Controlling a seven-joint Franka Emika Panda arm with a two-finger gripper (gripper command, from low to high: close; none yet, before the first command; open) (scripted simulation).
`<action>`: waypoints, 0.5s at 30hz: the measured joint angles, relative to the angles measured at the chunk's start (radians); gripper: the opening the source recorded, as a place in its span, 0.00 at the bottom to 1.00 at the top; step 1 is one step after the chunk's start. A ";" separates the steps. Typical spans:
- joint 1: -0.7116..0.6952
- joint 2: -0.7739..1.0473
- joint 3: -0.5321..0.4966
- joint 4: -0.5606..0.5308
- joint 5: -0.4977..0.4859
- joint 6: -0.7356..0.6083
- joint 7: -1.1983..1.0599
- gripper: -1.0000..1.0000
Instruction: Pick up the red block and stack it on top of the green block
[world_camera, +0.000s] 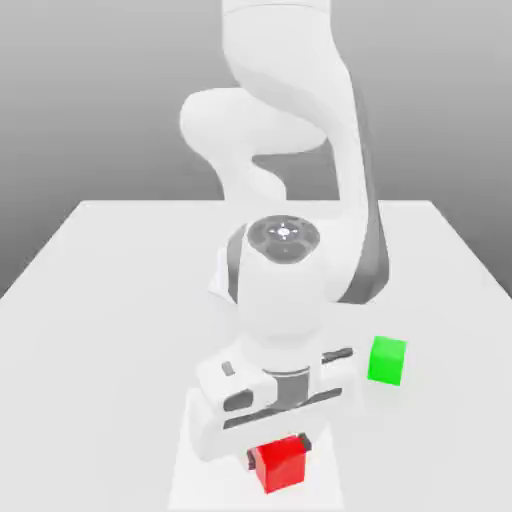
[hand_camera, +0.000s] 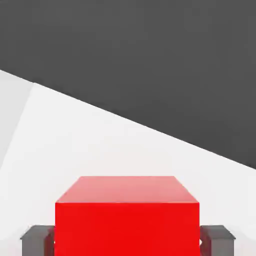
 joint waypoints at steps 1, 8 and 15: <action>0.000 0.000 0.000 0.000 0.000 0.000 0.000 0.00; 0.006 -0.157 -0.009 -0.024 -0.022 -0.132 0.018 0.00; 0.109 -0.302 0.075 -0.103 0.136 -0.189 0.194 0.00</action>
